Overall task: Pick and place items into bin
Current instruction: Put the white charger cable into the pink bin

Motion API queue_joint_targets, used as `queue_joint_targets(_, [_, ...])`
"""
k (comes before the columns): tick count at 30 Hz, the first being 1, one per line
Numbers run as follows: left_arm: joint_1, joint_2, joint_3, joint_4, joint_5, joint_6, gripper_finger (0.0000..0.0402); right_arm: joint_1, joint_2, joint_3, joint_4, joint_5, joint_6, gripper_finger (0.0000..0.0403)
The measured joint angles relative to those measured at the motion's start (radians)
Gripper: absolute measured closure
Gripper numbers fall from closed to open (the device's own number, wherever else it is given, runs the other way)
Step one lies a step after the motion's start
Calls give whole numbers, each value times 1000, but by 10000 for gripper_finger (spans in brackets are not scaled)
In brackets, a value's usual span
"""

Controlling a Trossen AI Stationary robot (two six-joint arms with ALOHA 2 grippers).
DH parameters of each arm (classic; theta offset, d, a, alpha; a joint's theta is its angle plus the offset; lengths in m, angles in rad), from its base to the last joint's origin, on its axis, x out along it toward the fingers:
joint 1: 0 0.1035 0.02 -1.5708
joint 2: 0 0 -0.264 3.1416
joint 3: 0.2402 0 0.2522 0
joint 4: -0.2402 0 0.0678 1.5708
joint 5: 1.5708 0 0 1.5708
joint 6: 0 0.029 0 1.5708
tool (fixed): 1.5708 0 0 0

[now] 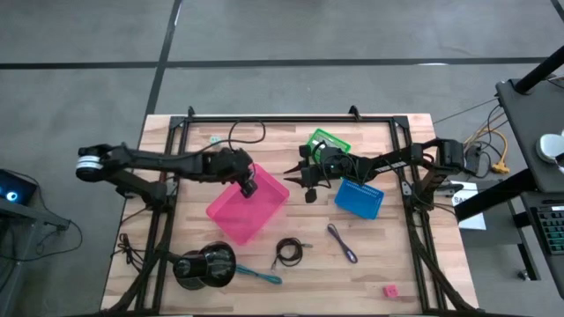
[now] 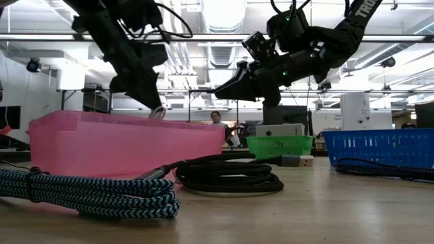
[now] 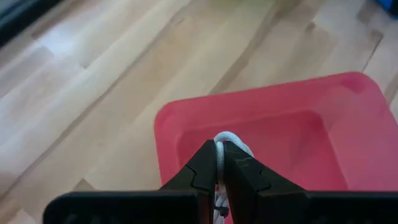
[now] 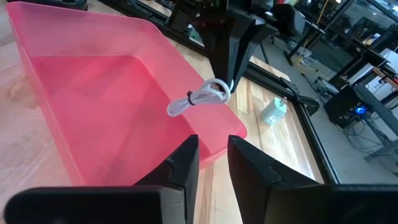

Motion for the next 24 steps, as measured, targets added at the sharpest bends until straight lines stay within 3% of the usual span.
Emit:
queue_joint_targets(5, [12, 43, 60, -43, 80, 0, 394, 0, 0, 0, 0, 0, 1, 326])
queue_joint_targets(13, [17, 123, 122, -159, 98, -31, 394, 0, 0, 0, 0, 0, 0, 335])
queue_joint_targets(24, [35, 191, 163, -172, 98, -23, 394, 0, 0, 0, -1, 0, 0, 326])
